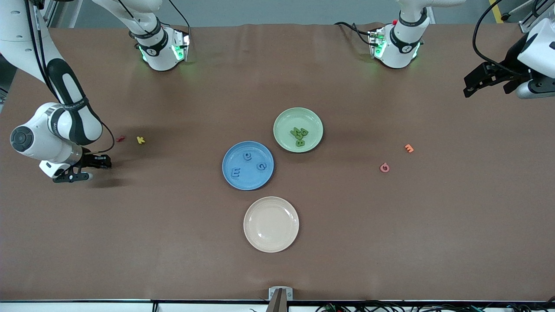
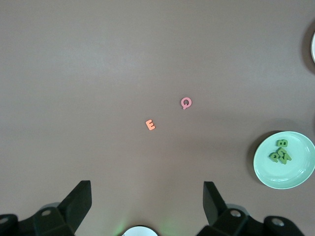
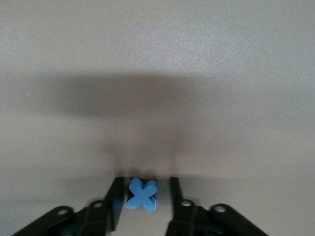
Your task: Sort letters by color into matching plates
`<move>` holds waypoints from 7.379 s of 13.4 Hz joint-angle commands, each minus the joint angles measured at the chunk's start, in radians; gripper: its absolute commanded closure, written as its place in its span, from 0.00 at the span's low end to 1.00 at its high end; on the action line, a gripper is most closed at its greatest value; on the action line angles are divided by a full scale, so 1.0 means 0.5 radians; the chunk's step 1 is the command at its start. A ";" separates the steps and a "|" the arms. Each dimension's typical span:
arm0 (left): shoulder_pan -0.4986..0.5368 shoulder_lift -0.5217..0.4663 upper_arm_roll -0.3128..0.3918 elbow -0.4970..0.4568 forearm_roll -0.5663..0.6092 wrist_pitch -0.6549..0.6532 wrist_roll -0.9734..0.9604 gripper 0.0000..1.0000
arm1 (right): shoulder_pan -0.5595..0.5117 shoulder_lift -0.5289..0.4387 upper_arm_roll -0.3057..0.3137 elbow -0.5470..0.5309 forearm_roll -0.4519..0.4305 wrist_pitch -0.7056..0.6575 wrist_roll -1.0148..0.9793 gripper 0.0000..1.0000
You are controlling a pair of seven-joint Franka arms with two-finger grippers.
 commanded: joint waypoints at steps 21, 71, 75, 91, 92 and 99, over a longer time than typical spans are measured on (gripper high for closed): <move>0.002 -0.068 -0.011 -0.018 0.005 -0.020 0.025 0.00 | 0.800 -0.157 0.049 0.694 -0.014 -1.050 1.038 0.79; -0.001 -0.065 -0.011 -0.028 -0.010 -0.010 0.025 0.00 | 0.559 -0.779 0.037 1.333 -0.013 -2.081 0.754 0.00; -0.001 -0.062 -0.011 -0.025 -0.010 -0.010 0.025 0.00 | 0.550 -0.770 0.040 1.477 -0.007 -2.084 0.757 0.00; 0.002 -0.071 -0.011 -0.028 -0.010 -0.013 0.022 0.00 | 0.500 -0.767 0.034 1.502 -0.014 -2.084 0.754 0.00; -0.001 -0.071 -0.014 -0.028 -0.013 -0.013 0.022 0.00 | 0.497 -0.770 0.034 1.502 -0.014 -2.084 0.754 0.00; -0.001 -0.071 -0.014 -0.028 -0.010 -0.013 0.022 0.00 | 0.500 -0.770 0.040 1.502 -0.010 -2.084 0.754 0.00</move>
